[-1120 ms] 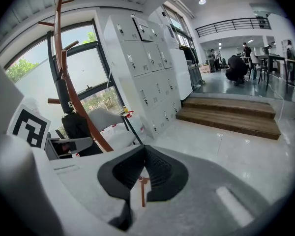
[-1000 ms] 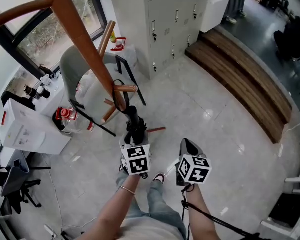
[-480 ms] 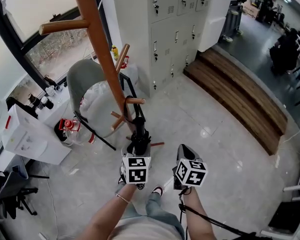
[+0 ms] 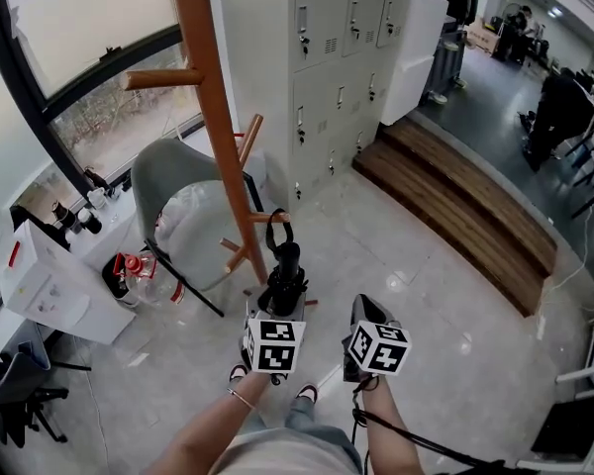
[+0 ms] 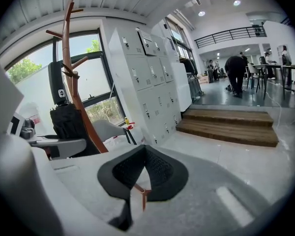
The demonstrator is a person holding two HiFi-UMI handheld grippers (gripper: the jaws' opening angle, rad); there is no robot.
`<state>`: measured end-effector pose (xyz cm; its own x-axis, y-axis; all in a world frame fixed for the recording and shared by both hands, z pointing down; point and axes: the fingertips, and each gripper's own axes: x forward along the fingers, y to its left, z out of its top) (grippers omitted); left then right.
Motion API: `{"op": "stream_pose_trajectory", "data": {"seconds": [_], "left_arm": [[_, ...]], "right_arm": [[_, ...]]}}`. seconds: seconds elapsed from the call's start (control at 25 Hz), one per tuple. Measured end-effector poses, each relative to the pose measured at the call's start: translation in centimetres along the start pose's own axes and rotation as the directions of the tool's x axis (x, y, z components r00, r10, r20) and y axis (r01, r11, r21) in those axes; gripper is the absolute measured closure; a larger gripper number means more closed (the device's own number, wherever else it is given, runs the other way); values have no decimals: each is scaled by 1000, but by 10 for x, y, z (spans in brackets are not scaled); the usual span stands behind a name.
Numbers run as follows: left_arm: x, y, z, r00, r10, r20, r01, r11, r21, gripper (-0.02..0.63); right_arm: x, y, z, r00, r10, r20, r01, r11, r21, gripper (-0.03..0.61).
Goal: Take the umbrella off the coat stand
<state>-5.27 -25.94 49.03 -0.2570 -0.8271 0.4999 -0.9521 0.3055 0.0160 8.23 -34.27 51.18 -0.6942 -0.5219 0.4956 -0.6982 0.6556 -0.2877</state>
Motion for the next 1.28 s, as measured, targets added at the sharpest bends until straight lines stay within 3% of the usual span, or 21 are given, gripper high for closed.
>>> {"op": "stream_pose_trajectory", "data": {"seconds": [0.32, 0.68, 0.92, 1.08, 1.28], "left_arm": [[-1, -24, 11, 994, -109, 19, 108, 992, 61, 391], [11, -41, 29, 965, -260, 25, 256, 961, 103, 390], [15, -60, 51, 926, -376, 36, 366, 916, 163, 391], [12, -84, 57, 889, -457, 20, 445, 874, 193, 390], [13, -90, 57, 859, -511, 1, 499, 839, 217, 390]], "right_arm": [[-12, -4, 21, 996, -59, 60, 58, 998, 21, 574], [-38, -23, 36, 971, -202, 131, 194, 979, 65, 574], [-68, -36, 46, 928, -324, 186, 300, 943, 145, 574], [-99, -50, 48, 883, -419, 214, 384, 904, 187, 574], [-120, -53, 34, 829, -518, 210, 481, 853, 205, 574]]}}
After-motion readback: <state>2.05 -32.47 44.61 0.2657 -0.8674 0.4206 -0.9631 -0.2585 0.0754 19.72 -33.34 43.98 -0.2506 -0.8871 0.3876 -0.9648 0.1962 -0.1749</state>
